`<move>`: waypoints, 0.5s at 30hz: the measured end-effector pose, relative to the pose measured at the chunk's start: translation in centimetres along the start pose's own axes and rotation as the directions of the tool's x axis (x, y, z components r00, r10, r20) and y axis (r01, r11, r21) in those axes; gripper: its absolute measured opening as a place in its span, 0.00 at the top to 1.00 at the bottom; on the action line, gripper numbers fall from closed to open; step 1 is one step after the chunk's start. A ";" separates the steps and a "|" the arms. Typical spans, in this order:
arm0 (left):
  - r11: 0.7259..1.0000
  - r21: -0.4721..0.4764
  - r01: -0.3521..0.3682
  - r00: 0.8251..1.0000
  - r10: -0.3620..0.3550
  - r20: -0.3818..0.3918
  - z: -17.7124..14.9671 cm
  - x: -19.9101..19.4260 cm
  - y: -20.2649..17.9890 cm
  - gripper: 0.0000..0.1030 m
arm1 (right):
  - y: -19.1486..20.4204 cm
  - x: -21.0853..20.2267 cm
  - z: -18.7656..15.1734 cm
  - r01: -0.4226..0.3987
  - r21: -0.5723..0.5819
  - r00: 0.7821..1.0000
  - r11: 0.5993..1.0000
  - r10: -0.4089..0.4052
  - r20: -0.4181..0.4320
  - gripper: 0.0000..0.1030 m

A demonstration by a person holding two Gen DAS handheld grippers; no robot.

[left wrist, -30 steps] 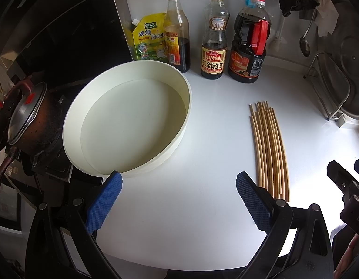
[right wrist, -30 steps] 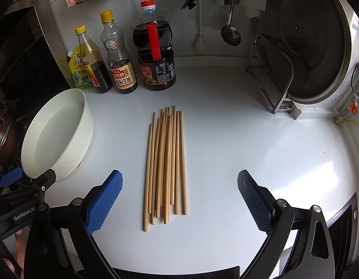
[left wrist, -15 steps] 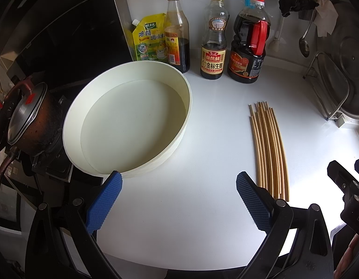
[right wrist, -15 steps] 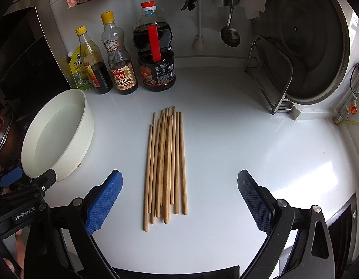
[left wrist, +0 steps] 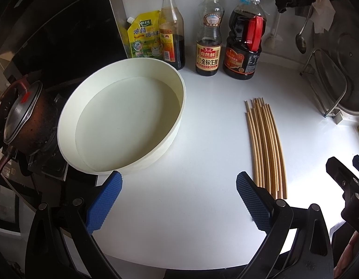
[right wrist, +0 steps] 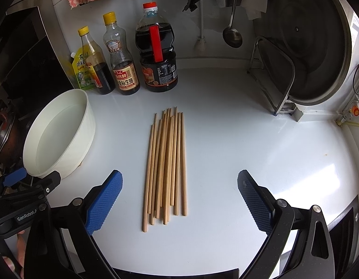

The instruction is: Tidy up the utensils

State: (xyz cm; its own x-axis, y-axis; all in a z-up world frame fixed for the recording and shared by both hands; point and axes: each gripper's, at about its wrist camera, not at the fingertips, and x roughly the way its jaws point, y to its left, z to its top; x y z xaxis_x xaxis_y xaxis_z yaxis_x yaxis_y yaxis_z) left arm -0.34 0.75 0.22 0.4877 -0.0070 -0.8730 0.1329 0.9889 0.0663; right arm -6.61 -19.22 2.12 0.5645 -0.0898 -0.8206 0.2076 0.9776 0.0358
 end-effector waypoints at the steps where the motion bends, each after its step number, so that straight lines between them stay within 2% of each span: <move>1: 1.000 0.002 0.002 1.000 -0.002 -0.002 -0.2 0.2 -0.1 0.06 | -0.1 0.1 -0.1 -0.003 -0.004 1.000 1.000 0.003 0.003 0.08; 11: 1.000 -0.007 0.025 0.999 -0.025 -0.022 -0.8 2.6 -1.5 0.06 | -2.0 3.6 -0.7 -0.035 -0.045 0.999 0.998 0.033 -0.037 0.08; 15: 0.999 -0.034 0.036 0.999 -0.036 -0.005 -0.9 3.4 -2.2 0.06 | -3.1 5.2 -0.8 -0.046 -0.058 0.998 0.997 0.043 -0.047 0.08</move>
State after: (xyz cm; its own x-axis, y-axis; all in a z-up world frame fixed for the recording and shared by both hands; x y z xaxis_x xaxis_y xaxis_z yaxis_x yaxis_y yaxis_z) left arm 0.30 -1.33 -3.33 0.4783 -0.0424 -0.8772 0.1213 0.9924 0.0182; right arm -4.94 -22.53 -2.74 0.5349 -0.0385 -0.8441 0.1350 0.9900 0.0404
